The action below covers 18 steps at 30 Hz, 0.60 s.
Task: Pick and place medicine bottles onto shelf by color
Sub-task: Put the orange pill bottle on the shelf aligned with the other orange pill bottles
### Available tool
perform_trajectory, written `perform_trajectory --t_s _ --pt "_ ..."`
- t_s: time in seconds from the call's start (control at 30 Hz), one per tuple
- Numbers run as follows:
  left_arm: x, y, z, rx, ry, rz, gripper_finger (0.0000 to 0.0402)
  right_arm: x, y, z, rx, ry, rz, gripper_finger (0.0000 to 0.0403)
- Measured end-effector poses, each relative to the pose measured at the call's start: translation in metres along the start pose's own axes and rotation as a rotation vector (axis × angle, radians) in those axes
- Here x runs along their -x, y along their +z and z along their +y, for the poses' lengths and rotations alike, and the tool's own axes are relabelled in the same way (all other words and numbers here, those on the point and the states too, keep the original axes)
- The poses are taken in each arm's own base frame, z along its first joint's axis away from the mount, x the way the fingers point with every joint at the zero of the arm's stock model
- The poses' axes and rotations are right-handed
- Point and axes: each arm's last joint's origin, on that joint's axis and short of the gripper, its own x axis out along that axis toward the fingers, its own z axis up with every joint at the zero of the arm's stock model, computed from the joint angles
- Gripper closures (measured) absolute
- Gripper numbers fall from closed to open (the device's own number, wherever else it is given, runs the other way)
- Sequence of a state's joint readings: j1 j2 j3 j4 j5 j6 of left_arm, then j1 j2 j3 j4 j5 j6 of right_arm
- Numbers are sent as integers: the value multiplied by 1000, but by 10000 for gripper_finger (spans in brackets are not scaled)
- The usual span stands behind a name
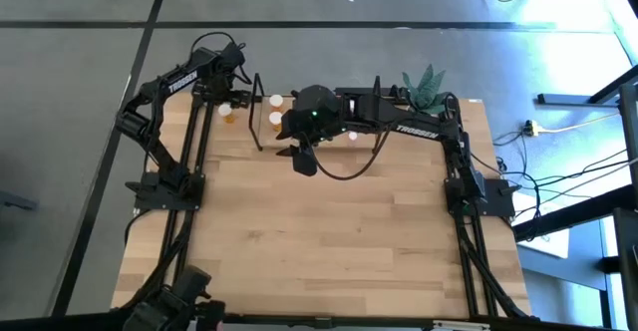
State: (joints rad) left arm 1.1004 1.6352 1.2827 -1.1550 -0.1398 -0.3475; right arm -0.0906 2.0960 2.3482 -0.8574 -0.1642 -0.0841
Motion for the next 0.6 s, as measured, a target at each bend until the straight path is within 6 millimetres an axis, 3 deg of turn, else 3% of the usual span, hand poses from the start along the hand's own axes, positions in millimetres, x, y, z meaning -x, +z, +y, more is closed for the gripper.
perform_trajectory --t_s 0.33,0.6 --pt "0 1 0 56 13 -20 64 0 0 0 2 0 0 199" --pt "0 4 0 126 24 -47 49 0 0 0 3 2 0 199"
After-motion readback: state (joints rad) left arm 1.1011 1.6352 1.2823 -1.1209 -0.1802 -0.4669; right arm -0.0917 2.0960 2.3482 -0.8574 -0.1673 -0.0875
